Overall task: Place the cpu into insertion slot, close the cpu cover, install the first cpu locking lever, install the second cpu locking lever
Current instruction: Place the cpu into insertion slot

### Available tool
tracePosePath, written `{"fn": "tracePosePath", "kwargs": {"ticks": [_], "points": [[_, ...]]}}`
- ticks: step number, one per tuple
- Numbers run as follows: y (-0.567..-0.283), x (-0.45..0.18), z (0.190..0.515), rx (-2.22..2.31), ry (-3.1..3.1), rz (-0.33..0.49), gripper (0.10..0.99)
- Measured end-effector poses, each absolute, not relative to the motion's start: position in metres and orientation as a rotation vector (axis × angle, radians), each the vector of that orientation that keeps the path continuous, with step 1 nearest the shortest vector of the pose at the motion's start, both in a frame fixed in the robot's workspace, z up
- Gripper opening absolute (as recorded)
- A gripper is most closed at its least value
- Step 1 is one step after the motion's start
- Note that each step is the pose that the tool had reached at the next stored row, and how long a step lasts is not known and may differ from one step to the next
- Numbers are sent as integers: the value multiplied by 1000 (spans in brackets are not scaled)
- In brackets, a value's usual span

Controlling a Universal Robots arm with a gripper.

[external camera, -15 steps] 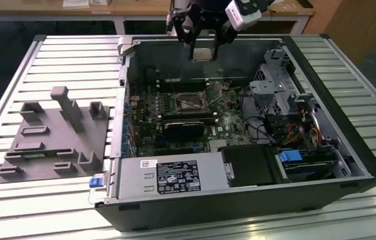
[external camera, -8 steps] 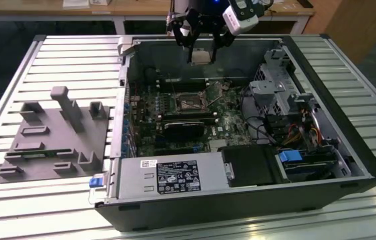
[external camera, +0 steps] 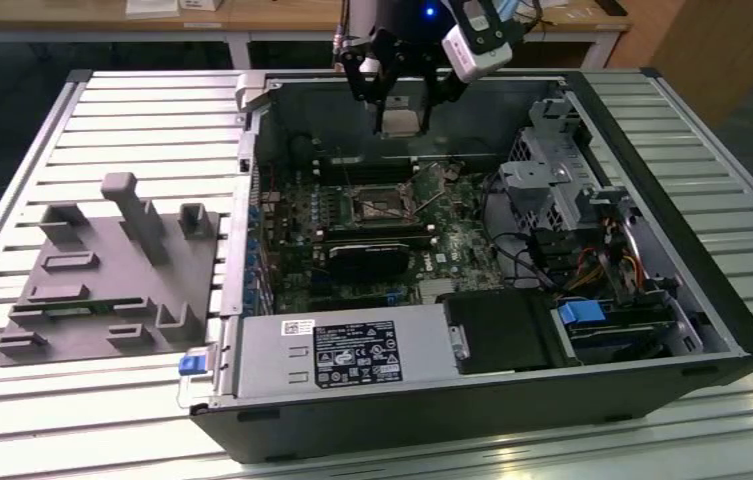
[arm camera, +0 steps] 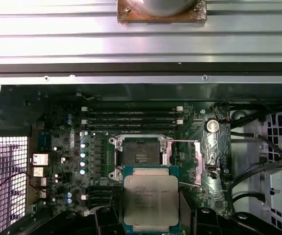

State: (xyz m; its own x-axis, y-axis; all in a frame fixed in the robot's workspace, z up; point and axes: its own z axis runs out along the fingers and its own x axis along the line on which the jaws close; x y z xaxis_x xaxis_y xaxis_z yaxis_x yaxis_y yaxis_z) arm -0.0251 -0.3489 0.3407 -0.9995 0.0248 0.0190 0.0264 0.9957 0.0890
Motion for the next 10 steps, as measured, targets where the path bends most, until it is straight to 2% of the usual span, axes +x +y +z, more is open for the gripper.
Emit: {"fn": "tracePosePath", "kwargs": {"ticks": [10], "points": [[-349,-27,324,-40,-3120,-139,537]]}}
